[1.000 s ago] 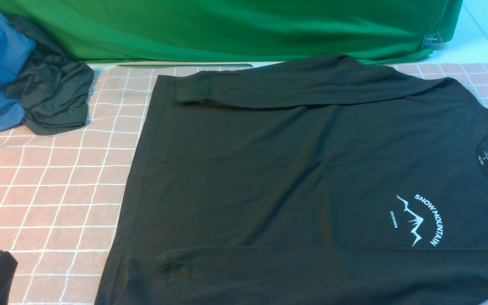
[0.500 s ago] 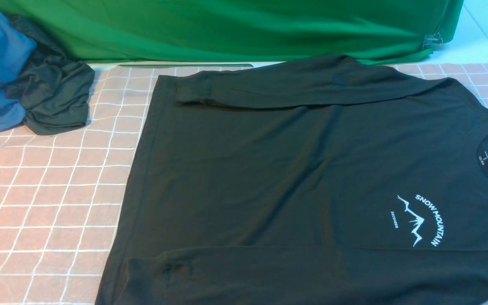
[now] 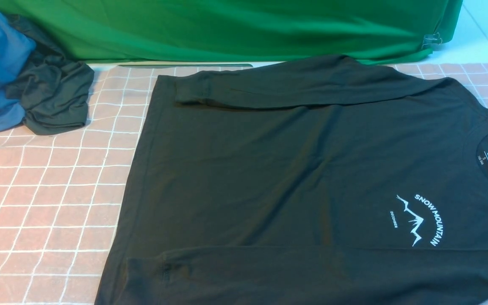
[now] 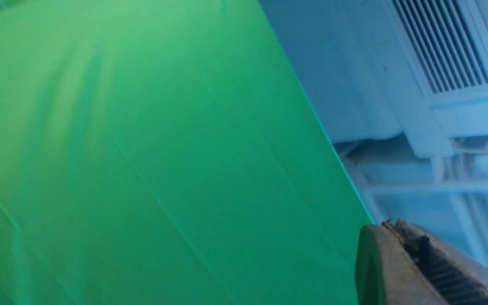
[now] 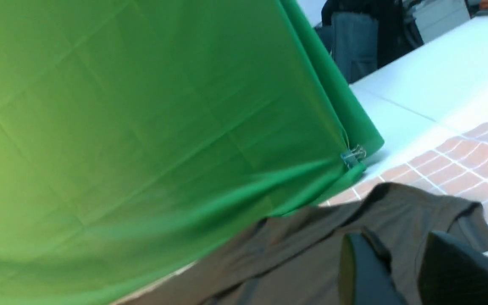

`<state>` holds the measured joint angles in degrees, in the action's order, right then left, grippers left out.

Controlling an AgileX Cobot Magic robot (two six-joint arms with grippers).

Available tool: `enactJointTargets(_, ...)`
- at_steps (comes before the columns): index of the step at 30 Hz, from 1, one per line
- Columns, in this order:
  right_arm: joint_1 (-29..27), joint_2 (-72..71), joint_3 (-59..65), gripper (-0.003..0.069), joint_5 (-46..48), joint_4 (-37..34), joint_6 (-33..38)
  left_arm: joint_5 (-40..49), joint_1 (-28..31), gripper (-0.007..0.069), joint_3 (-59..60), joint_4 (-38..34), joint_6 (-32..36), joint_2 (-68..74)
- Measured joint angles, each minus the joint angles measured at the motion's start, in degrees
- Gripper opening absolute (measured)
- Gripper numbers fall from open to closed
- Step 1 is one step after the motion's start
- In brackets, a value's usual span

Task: Fold a long-sleeved shirt over a pink coffee tablecloth.
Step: 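Grasp the left edge of the dark T-shirt lying flat on the table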

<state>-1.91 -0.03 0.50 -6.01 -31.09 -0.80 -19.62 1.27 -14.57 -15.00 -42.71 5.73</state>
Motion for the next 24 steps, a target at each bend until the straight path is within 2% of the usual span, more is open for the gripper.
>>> enactJointTargets(1,0.00,0.00,0.00,0.0242,-1.71,-0.04,-0.62,8.96,0.00,0.0015,-5.76,2.23,0.00,3.75)
enactJointTargets(3,0.00,0.00,0.00,0.0242,-4.09,-0.11,-2.98,20.08,0.00,0.0015,-12.37,5.16,1.16,9.27)
enactJointTargets(5,0.00,0.00,-0.47,0.0218,-4.06,-0.33,-6.92,35.53,0.00,0.0015,-20.85,6.89,6.47,17.33)
enactJointTargets(6,0.00,0.00,-0.69,0.0207,-3.61,-0.33,-7.16,36.91,0.00,0.0015,-21.58,6.89,7.19,19.01)
enactJointTargets(7,0.00,0.26,-4.05,0.0148,3.10,-0.11,-6.59,48.82,0.00,0.0015,-27.36,6.22,14.03,26.05)
enactJointTargets(8,0.00,1.10,-6.36,0.0100,7.10,0.00,-5.29,53.61,0.00,0.0015,-29.44,4.90,17.10,30.51)
enactJointTargets(10,0.00,3.68,-12.48,0.0055,16.05,0.31,-0.48,61.64,0.00,0.0015,-32.82,2.13,23.97,37.53)
enactJointTargets(12,0.00,8.90,-19.18,0.0041,24.22,0.76,3.52,68.70,0.00,0.0015,-34.39,-2.06,30.63,45.65)
enactJointTargets(15,0.00,18.46,-29.83,0.0040,36.04,1.57,7.23,74.79,-0.34,0.0014,-34.60,-6.14,38.27,55.51)
enactJointTargets(18,0.00,31.94,-39.87,0.0040,50.63,1.94,13.39,75.42,-4.22,0.0013,-33.60,-4.48,40.25,62.40)
enactJointTargets(21,0.00,40.47,-43.94,0.0040,58.57,1.89,17.61,73.50,-10.90,0.0013,-32.49,-0.07,36.88,65.55)
enactJointTargets(24,0.00,46.28,-44.03,0.0040,61.43,1.46,20.60,73.14,-17.85,0.0013,-31.91,5.59,31.74,69.06)
